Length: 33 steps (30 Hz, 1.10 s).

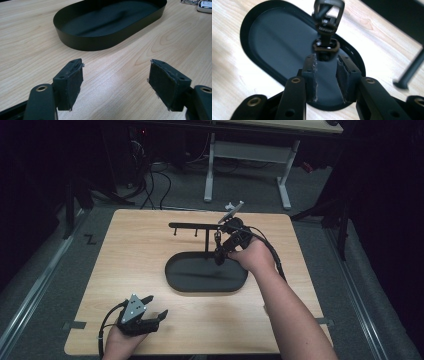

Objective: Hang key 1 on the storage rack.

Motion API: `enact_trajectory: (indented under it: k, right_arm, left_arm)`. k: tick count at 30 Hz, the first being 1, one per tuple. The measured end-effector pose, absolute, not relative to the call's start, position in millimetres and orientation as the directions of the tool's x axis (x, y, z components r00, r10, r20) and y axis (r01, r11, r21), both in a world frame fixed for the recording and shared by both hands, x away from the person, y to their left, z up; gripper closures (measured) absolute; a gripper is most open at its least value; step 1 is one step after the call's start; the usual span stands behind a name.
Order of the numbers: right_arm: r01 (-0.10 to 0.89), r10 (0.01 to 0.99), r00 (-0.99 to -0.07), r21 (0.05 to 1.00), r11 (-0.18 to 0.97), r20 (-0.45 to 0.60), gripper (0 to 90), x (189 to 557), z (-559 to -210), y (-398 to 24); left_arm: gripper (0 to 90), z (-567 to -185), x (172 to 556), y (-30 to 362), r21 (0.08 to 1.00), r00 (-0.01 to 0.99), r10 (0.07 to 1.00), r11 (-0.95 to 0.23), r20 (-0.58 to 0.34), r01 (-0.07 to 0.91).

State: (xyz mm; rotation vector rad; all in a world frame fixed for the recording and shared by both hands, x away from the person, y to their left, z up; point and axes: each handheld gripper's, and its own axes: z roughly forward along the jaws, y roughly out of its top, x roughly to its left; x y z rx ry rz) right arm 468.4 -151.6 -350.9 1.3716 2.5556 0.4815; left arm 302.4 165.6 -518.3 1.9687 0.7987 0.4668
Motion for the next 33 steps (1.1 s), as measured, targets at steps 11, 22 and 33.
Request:
enact_trajectory:
  k: [11, 22, 33]
  right_arm:
    - [0.763, 0.832, -0.555, 0.397, 0.510, -0.002, 65.4, 426.3, -358.8, -187.0]
    - [0.777, 0.845, -0.535, 0.391, 0.494, -0.006, 59.9, 394.4, -386.6, -223.7]
    - [0.802, 0.871, -0.491, 0.396, 0.447, 0.009, 55.7, 375.6, -415.4, -262.5]
  left_arm:
    - [27.8, -521.5, 301.6, 158.3, 0.859, 0.725, 0.688, -0.381, 0.017, 0.341]
    - [27.8, -522.8, 301.3, 156.6, 0.853, 0.729, 0.684, -0.393, 0.022, 0.343]
    - [27.8, -523.2, 300.6, 154.8, 0.849, 0.732, 0.681, -0.402, 0.027, 0.343]
